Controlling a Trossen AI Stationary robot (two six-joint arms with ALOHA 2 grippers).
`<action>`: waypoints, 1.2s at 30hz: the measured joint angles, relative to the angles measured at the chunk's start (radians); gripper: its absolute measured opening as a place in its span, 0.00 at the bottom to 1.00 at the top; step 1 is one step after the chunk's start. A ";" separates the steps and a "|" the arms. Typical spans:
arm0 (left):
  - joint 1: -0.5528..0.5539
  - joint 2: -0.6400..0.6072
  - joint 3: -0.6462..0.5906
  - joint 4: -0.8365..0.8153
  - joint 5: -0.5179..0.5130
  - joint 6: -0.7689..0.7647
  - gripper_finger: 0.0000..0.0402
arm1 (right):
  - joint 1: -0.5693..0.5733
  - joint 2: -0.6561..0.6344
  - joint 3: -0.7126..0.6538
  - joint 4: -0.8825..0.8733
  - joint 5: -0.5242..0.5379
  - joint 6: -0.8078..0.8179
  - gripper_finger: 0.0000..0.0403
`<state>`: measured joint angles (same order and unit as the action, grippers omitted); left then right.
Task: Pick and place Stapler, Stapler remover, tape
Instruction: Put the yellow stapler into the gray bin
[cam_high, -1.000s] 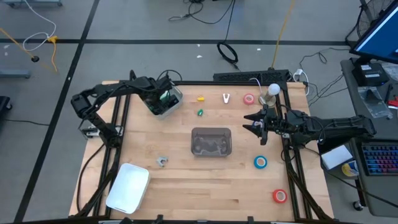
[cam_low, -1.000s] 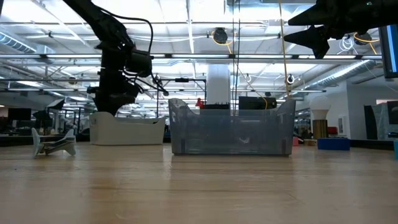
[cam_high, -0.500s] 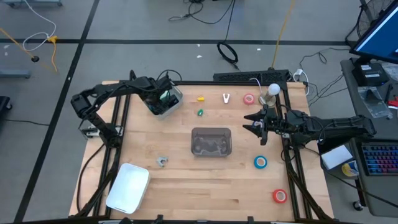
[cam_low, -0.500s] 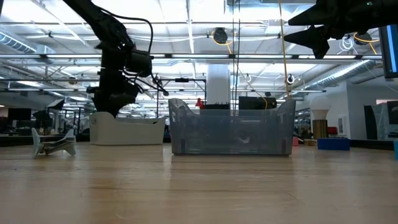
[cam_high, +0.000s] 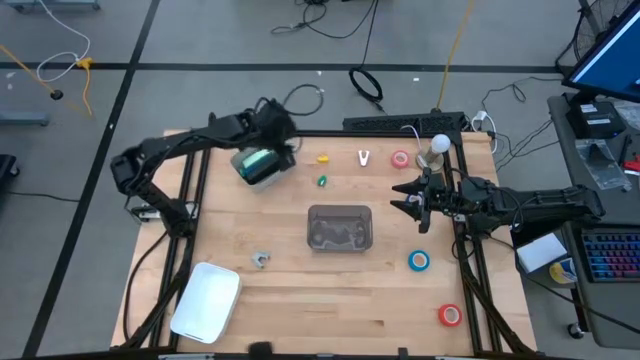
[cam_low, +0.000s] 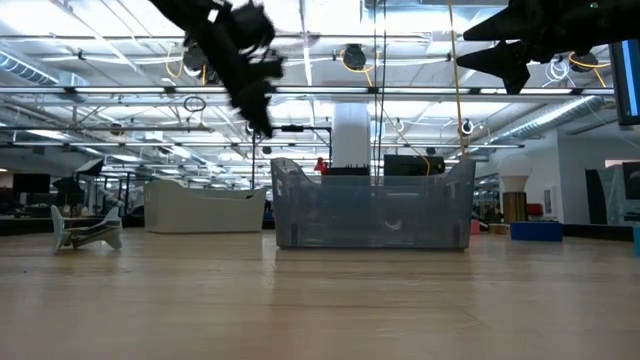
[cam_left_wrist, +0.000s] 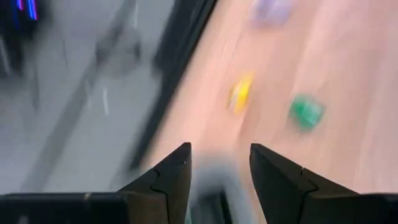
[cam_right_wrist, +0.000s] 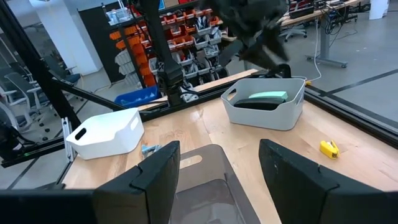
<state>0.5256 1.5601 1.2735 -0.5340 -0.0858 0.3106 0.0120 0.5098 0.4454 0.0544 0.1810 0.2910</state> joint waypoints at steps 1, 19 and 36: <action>-0.019 0.001 -0.002 0.072 0.014 0.078 0.40 | 0.000 0.000 0.000 0.000 0.000 0.000 0.53; -0.037 0.305 0.062 0.274 0.087 0.281 0.40 | 0.000 0.000 0.000 0.000 0.001 0.059 0.53; 0.031 0.613 0.470 -0.116 0.172 0.294 0.40 | 0.000 0.000 0.000 0.000 0.001 0.072 0.53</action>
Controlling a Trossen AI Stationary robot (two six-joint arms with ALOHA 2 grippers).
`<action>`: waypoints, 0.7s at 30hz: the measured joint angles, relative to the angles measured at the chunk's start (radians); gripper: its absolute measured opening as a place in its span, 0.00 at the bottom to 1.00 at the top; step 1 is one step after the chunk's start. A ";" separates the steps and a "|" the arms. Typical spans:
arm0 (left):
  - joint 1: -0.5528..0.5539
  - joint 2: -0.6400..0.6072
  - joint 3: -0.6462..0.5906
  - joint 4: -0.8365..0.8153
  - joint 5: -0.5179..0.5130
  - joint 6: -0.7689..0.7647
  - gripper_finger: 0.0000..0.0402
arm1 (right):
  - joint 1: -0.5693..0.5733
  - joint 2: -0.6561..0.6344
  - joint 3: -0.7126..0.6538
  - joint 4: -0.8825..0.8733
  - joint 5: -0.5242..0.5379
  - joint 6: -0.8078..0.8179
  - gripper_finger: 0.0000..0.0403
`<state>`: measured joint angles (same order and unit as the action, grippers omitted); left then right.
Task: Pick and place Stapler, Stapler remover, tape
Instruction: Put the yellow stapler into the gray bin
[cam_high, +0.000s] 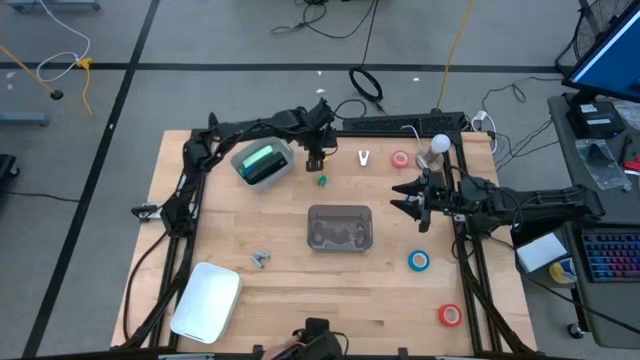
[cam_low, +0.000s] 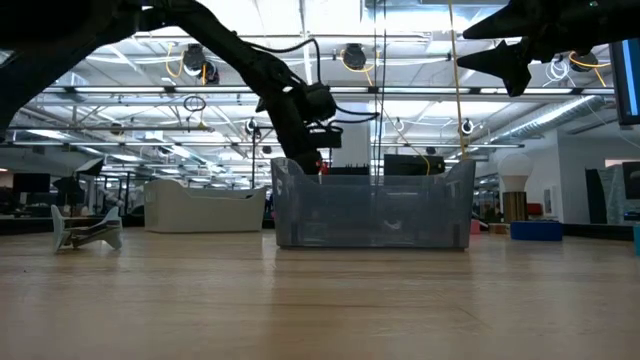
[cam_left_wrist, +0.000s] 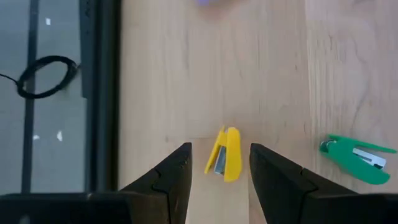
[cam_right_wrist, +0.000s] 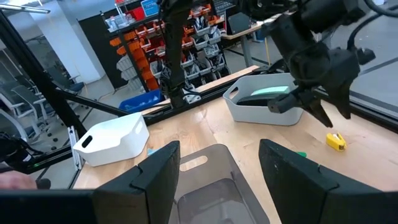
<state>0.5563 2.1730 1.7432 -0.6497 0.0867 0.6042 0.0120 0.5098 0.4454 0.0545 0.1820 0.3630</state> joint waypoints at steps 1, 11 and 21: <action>-0.001 0.005 0.000 -0.003 0.006 0.001 0.40 | 0.000 0.000 0.000 0.000 0.000 0.001 0.53; -0.015 0.018 0.001 -0.006 0.010 0.076 0.40 | 0.000 0.000 0.000 0.000 0.004 0.015 0.53; -0.011 0.068 0.000 0.015 -0.011 0.081 0.40 | 0.000 0.000 0.000 0.000 0.009 0.026 0.53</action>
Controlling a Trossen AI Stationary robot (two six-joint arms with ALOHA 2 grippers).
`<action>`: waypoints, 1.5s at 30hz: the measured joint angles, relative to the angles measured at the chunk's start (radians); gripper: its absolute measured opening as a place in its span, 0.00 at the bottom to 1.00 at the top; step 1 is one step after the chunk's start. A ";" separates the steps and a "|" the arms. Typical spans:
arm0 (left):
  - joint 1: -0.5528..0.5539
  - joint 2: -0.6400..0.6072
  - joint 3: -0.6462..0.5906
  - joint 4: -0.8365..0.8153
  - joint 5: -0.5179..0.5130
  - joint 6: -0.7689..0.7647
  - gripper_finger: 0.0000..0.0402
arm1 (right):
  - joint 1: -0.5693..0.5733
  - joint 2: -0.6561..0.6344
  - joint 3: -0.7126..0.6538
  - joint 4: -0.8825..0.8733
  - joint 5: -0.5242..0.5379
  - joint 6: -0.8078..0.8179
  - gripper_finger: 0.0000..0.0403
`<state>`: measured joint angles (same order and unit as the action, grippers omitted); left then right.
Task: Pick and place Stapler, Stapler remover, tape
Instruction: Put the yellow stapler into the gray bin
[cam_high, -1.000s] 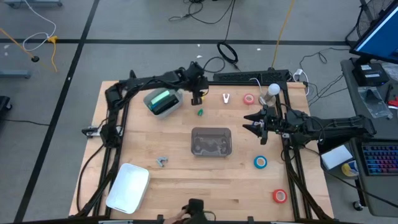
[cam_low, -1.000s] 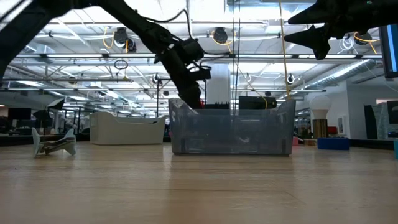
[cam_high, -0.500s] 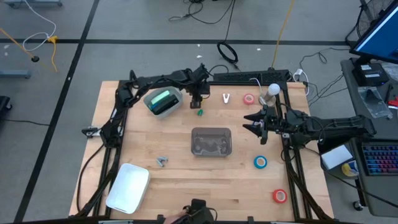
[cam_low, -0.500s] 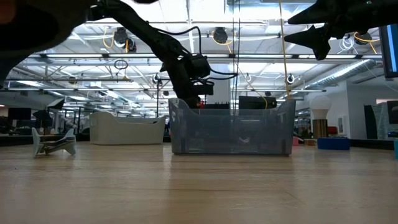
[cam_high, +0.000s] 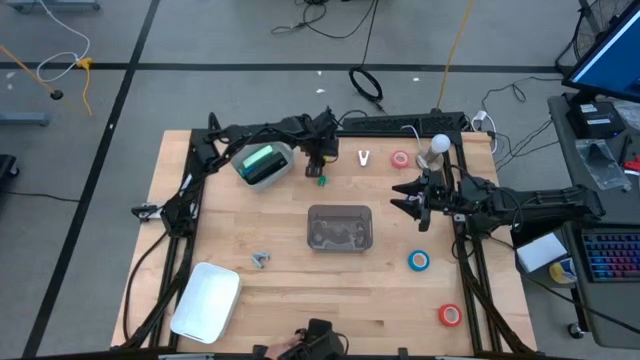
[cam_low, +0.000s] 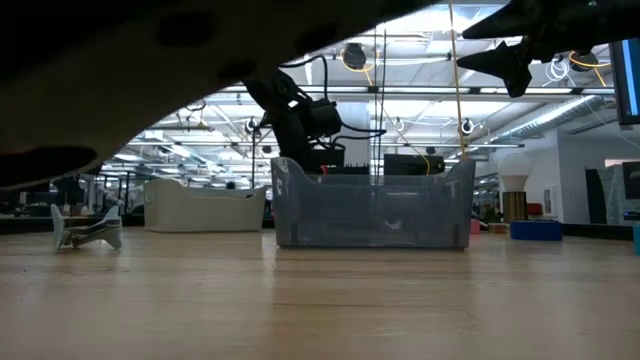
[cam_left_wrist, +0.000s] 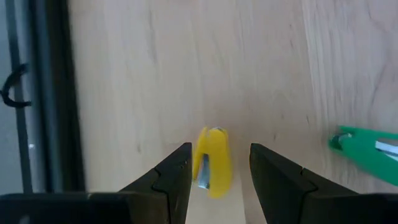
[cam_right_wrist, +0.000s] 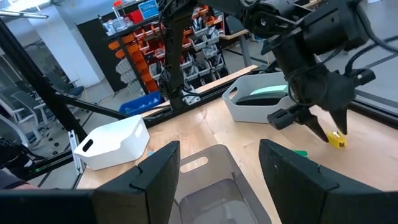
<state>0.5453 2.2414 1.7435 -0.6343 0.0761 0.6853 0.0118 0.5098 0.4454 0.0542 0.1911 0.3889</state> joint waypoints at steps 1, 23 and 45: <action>0.002 0.000 0.000 0.001 0.002 -0.003 0.40 | 0.000 0.000 0.000 0.000 0.005 0.001 0.53; 0.003 0.018 0.002 -0.077 0.052 -0.014 0.40 | 0.000 0.000 0.000 0.001 0.018 0.071 0.53; -0.020 0.007 -0.001 -0.079 -0.061 -0.150 0.15 | 0.000 0.000 0.000 0.001 0.017 0.071 0.53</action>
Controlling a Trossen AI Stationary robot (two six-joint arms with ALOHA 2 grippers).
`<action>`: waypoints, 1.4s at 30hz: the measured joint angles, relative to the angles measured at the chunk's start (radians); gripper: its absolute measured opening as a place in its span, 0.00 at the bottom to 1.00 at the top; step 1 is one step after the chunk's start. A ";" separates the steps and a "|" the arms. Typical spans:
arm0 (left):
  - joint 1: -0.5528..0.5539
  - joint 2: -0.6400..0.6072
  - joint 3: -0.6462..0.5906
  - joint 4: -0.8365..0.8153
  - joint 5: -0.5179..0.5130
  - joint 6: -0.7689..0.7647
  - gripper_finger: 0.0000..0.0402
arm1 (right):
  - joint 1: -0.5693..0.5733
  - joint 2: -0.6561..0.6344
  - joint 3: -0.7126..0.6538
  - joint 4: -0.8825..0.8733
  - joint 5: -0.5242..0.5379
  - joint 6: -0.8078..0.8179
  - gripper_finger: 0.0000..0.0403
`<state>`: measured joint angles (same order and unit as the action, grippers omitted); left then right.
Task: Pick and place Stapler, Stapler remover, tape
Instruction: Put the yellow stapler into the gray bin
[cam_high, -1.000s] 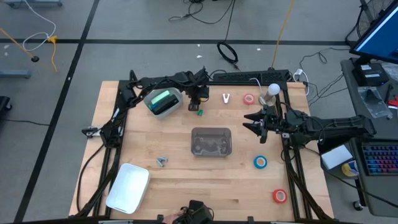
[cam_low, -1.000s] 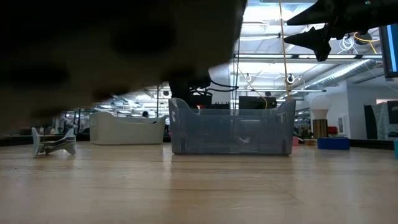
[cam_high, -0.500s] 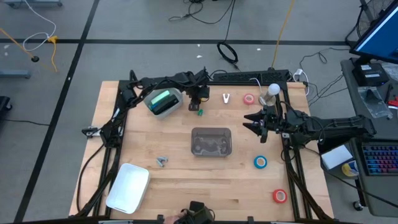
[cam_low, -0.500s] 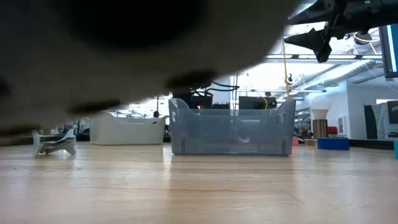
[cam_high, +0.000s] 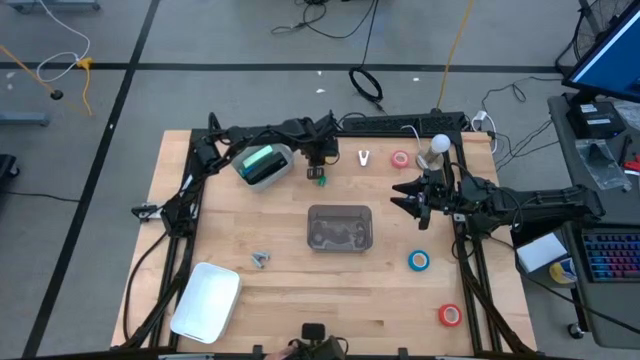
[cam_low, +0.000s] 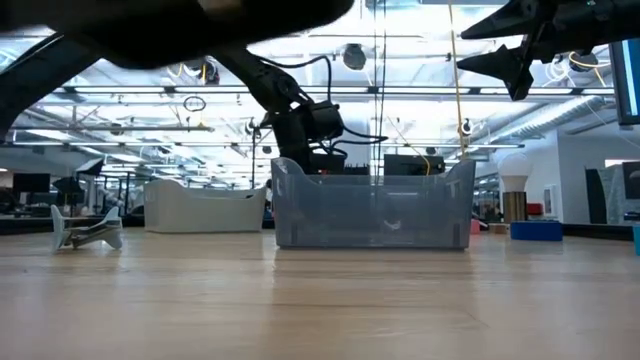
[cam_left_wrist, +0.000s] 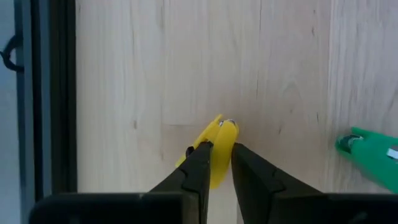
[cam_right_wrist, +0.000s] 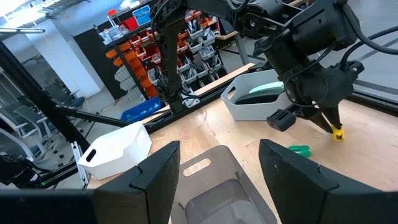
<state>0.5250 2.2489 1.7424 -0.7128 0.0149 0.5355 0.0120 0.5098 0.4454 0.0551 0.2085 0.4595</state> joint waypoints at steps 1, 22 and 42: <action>0.000 0.000 0.000 0.000 0.000 -0.010 0.15 | 0.000 0.000 0.000 0.000 0.000 0.000 0.53; -0.003 -0.006 0.440 -0.360 -0.044 -0.201 0.15 | 0.001 0.000 0.000 -0.002 -0.002 -0.021 0.53; 0.098 -0.004 0.283 -0.265 0.130 -0.107 0.31 | 0.001 0.000 0.000 -0.003 -0.004 -0.007 0.53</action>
<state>0.6229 2.2448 2.0256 -0.9773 0.1450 0.4288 0.0131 0.5095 0.4454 0.0517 0.2040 0.4523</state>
